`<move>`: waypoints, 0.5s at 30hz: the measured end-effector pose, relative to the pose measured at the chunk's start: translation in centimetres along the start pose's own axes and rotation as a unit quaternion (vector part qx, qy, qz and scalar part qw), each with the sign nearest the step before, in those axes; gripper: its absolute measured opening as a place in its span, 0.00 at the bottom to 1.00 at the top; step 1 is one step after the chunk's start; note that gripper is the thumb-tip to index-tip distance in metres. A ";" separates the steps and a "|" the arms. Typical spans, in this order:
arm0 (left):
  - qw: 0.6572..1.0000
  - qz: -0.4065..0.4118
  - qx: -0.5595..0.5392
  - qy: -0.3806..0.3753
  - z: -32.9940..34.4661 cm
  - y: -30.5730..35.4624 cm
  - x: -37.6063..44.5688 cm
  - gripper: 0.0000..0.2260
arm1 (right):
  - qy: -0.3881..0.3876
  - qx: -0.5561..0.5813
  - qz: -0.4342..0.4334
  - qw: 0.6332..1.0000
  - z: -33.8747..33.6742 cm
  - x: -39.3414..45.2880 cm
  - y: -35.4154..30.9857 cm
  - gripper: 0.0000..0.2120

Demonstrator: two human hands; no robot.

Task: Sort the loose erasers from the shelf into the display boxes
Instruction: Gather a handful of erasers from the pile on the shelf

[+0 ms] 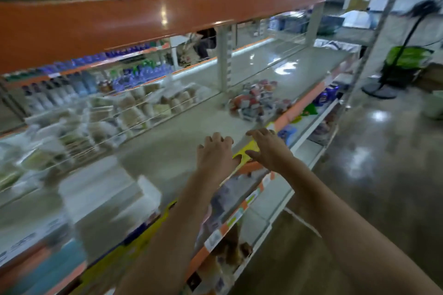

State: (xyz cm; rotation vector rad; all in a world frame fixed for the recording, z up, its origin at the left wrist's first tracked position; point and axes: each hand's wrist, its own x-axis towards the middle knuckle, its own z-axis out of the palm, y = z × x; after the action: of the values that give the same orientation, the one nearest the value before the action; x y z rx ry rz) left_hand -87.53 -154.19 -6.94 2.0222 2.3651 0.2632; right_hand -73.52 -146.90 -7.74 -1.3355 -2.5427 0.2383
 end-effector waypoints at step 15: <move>1.000 0.008 -0.015 -0.001 6.5 12.3 20.7 0.30 | -0.010 0.023 0.066 0.998 -2.3 11.7 21.4 0.27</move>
State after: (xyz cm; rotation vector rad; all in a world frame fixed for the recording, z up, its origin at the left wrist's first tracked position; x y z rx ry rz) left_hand -78.00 -131.28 -9.68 2.0279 2.3292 0.2957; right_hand -62.43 -125.05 -9.39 -1.4929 -2.4530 0.3344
